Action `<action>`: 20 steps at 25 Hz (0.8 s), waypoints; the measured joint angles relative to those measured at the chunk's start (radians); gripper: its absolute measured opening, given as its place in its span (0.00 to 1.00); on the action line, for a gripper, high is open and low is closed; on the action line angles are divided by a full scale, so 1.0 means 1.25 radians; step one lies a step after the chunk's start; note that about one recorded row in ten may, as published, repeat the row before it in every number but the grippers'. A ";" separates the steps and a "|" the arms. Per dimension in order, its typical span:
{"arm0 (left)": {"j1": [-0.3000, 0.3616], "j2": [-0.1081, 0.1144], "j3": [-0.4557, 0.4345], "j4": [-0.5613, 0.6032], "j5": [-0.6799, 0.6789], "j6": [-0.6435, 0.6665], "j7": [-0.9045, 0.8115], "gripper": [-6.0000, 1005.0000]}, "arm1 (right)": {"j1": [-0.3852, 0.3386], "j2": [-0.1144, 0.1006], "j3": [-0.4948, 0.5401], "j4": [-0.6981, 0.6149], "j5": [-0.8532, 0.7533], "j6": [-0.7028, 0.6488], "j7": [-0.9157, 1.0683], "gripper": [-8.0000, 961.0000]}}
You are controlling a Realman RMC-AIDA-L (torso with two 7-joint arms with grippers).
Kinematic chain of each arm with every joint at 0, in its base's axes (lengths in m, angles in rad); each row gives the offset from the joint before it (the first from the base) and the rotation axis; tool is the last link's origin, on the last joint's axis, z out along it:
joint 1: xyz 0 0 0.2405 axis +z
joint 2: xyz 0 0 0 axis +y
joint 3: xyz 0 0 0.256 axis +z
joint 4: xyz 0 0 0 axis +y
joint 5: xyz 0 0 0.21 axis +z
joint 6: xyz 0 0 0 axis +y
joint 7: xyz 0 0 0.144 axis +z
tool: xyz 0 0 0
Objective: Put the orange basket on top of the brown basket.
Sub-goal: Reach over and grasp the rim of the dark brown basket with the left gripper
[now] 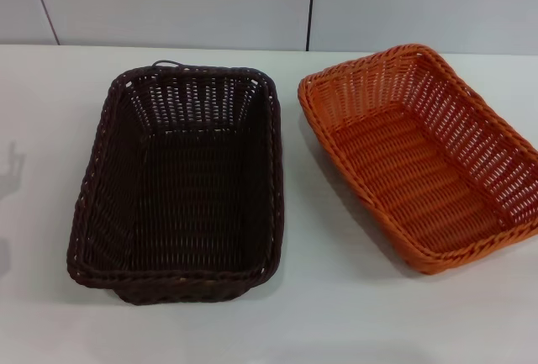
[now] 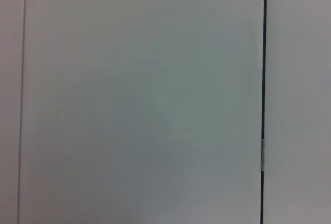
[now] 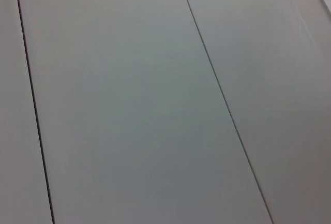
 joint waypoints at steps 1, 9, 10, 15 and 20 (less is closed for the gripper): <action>0.000 0.000 0.000 0.000 0.000 0.000 0.000 0.81 | 0.000 0.000 0.000 0.000 0.000 0.000 0.000 0.86; 0.005 0.045 -0.003 -0.147 0.000 -0.143 0.086 0.81 | 0.006 0.000 0.000 0.006 -0.003 0.002 0.000 0.86; 0.025 0.075 -0.005 -0.251 0.001 -0.248 0.105 0.81 | 0.006 0.000 -0.001 0.007 -0.003 0.002 0.000 0.86; 0.090 0.153 -0.043 -0.576 0.003 -0.595 0.118 0.81 | 0.002 -0.001 -0.001 0.008 -0.003 -0.001 0.000 0.86; 0.110 0.142 -0.154 -0.756 0.022 -0.901 0.169 0.80 | -0.002 -0.001 -0.001 0.009 -0.001 0.003 0.000 0.86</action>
